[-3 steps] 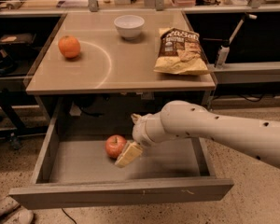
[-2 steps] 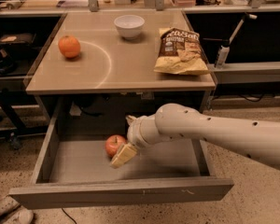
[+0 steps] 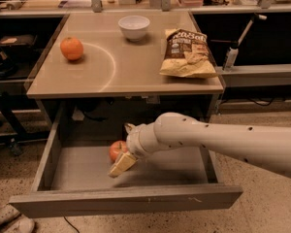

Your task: Pick apple from top drawer and place on counter

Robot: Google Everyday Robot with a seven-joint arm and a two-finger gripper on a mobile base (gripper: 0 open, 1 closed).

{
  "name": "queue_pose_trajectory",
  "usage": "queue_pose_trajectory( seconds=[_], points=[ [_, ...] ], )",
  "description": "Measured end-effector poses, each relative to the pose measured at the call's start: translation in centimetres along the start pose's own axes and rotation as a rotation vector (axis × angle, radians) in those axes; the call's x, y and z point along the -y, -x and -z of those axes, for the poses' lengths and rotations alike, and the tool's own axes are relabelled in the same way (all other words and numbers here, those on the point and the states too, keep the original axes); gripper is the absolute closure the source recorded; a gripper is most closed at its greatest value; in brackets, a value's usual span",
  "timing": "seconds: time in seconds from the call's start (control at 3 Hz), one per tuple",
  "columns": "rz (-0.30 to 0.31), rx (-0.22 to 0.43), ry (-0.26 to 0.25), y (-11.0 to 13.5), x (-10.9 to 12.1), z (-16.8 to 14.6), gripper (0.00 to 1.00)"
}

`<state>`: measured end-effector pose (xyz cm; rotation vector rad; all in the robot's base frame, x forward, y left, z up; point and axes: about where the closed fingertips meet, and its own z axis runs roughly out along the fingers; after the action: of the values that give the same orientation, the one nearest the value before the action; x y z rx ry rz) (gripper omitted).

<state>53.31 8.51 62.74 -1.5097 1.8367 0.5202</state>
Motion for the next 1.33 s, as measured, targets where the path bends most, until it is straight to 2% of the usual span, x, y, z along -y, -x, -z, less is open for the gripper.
queue_pose_trajectory(
  seconds=[0.33,0.67,1.33],
  points=[
    [-0.007,0.006,-0.004,-0.9,0.0,-0.8,0.00],
    [-0.024,0.002,-0.031,-1.9,0.6,-1.2,0.19],
    [-0.024,0.002,-0.031,-1.9,0.6,-1.2,0.65]
  ],
)
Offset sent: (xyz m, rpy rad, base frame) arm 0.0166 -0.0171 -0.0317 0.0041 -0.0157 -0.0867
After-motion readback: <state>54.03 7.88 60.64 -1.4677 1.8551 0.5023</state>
